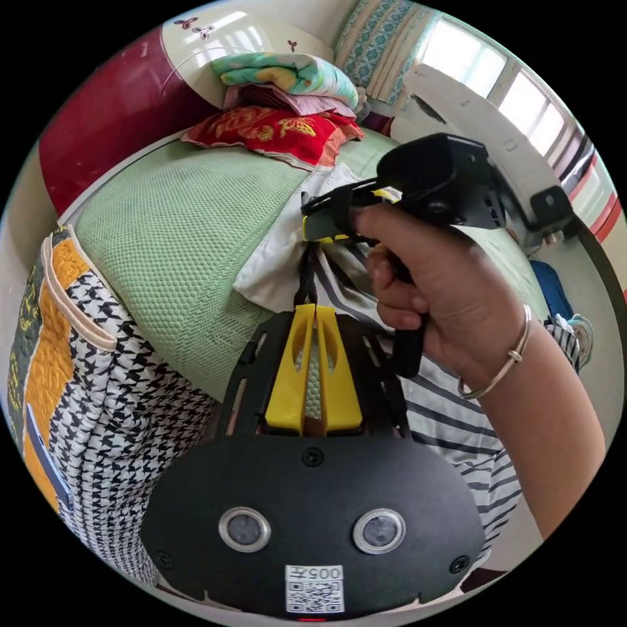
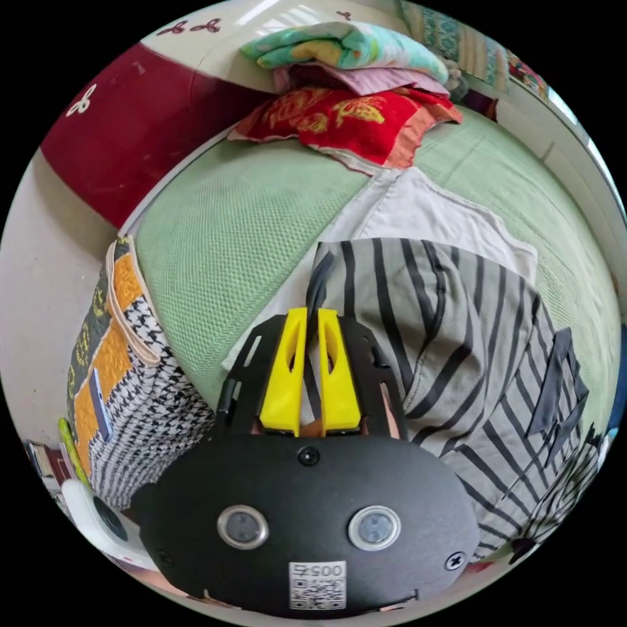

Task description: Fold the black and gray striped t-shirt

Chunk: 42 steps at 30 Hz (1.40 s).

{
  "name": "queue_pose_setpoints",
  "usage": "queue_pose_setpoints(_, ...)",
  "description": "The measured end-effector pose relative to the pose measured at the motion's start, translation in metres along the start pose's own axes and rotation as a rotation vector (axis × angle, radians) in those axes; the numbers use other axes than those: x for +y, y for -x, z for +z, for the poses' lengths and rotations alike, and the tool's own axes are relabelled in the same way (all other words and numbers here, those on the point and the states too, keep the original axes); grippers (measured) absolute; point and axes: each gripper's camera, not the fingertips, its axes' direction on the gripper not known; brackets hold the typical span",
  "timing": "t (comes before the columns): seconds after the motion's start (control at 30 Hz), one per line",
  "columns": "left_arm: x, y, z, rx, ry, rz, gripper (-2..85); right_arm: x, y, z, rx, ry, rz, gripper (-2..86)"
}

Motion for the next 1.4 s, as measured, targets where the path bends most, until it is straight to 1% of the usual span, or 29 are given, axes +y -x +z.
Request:
queue_pose_setpoints(0.1,-0.001,-0.005,-0.022,0.034,-0.050,0.040,0.1,0.005,-0.016,-0.033,-0.044,-0.072,-0.009,3.6)
queue_pose_setpoints(0.23,0.000,-0.018,-0.050,0.182,-0.095,0.122,-0.3,0.021,-0.059,-0.084,-0.056,-0.186,0.048,2.0)
queue_pose_setpoints(0.37,0.008,-0.036,-0.062,0.196,-0.095,0.183,-0.3,0.055,-0.125,-0.137,-0.076,-0.309,0.168,0.4)
queue_pose_setpoints(0.47,0.017,-0.049,-0.059,0.207,-0.077,0.205,0.2,0.092,-0.176,-0.156,-0.055,-0.344,0.256,0.2)
queue_pose_setpoints(0.53,0.022,-0.058,-0.050,0.217,-0.038,0.213,1.4,0.114,-0.203,-0.154,-0.015,-0.329,0.307,0.5)
queue_pose_setpoints(0.63,0.026,-0.072,-0.036,0.196,0.009,0.230,4.2,0.146,-0.248,-0.135,0.065,-0.236,0.412,2.1)
queue_pose_setpoints(0.67,0.026,-0.074,-0.033,0.190,0.014,0.233,4.6,0.159,-0.263,-0.127,0.073,-0.202,0.454,2.7)
queue_pose_setpoints(0.77,0.025,-0.086,-0.018,0.147,0.037,0.248,6.7,0.187,-0.289,-0.117,0.033,-0.189,0.516,3.8)
queue_pose_setpoints(0.93,0.002,-0.092,0.015,0.078,0.059,0.205,10.1,0.199,-0.296,-0.108,-0.007,-0.162,0.478,5.9)
queue_pose_setpoints(1.1,-0.026,-0.093,0.050,0.032,0.098,0.192,10.0,0.191,-0.294,-0.097,0.036,-0.145,0.424,7.4)
queue_pose_setpoints(1.2,-0.035,-0.098,0.070,0.025,0.130,0.216,9.8,0.181,-0.299,-0.092,0.000,-0.161,0.416,7.6)
queue_pose_setpoints(1.3,-0.037,-0.102,0.080,0.032,0.127,0.231,8.8,0.157,-0.301,-0.092,-0.038,-0.182,0.386,7.9)
queue_pose_setpoints(1.4,-0.038,-0.101,0.089,0.048,0.116,0.248,8.2,0.115,-0.295,-0.094,-0.030,-0.193,0.323,10.3)
